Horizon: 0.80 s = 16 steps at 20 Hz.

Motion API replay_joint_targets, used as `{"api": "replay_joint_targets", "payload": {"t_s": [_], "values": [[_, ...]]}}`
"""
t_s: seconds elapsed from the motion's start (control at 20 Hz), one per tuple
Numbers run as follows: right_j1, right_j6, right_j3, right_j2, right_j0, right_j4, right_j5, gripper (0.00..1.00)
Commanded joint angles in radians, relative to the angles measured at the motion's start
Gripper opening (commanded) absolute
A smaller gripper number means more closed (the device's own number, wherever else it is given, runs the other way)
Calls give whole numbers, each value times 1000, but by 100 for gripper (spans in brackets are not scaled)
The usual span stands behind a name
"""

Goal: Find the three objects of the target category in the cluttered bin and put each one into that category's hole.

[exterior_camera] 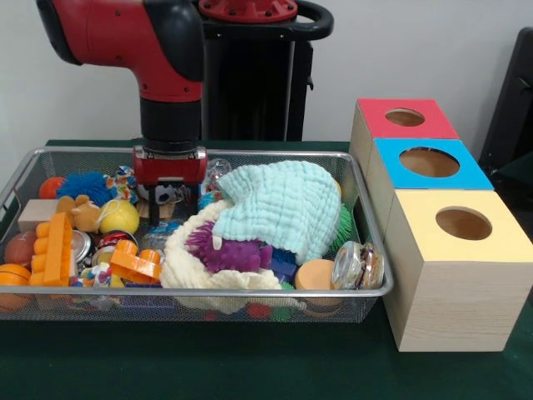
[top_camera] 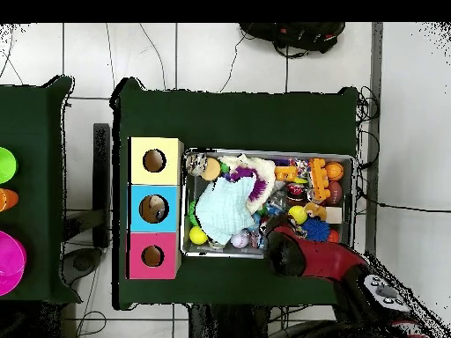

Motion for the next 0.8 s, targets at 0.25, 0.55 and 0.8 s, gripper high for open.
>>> {"api": "replay_joint_targets", "payload": {"t_s": [0.25, 0.55, 0.8], "values": [[66, 289, 31, 3, 44, 115, -216, 100], [75, 289, 45, 13, 24, 99, -259, 100], [77, 283, 54, 39, -10, 79, -269, 100]]}}
